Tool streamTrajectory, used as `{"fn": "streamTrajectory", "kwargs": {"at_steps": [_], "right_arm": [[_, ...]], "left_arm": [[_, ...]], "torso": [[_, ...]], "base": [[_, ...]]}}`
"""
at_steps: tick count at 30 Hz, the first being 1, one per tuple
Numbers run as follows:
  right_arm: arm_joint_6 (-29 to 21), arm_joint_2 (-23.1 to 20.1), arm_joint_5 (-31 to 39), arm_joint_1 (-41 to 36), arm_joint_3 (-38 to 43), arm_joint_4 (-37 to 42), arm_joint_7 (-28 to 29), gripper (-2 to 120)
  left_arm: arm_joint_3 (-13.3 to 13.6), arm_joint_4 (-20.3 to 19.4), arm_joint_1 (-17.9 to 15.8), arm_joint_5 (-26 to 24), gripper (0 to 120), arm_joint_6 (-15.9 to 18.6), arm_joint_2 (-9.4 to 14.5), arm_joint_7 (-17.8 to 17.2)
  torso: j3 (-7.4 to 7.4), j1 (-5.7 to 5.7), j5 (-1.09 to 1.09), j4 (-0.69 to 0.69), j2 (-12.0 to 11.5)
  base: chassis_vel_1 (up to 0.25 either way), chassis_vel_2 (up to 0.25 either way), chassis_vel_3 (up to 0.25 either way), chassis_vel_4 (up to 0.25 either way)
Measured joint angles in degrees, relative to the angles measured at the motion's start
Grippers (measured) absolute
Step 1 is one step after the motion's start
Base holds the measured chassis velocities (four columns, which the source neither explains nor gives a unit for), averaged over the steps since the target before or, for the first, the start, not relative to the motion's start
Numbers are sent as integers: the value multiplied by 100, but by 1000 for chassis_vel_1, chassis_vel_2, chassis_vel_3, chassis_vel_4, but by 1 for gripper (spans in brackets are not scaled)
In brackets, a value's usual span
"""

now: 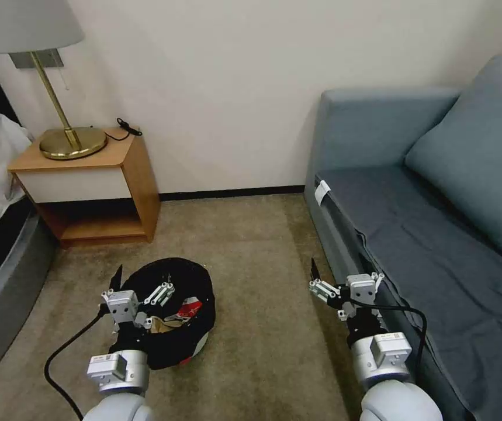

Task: Pick up the trash bin, then pick up the garbage on the floor and place it into the trash bin.

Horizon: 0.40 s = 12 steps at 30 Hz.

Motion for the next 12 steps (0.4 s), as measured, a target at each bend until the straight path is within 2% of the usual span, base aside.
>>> {"fn": "streamTrajectory", "kwargs": {"at_steps": [12], "right_arm": [[147,13,-96,-222,48,39,-133,100]], "left_arm": [[67,-80,73,147,100,-5,15,-169]], "torso": [[0,0,0,0,0]], "base": [[0,0,0,0]]}}
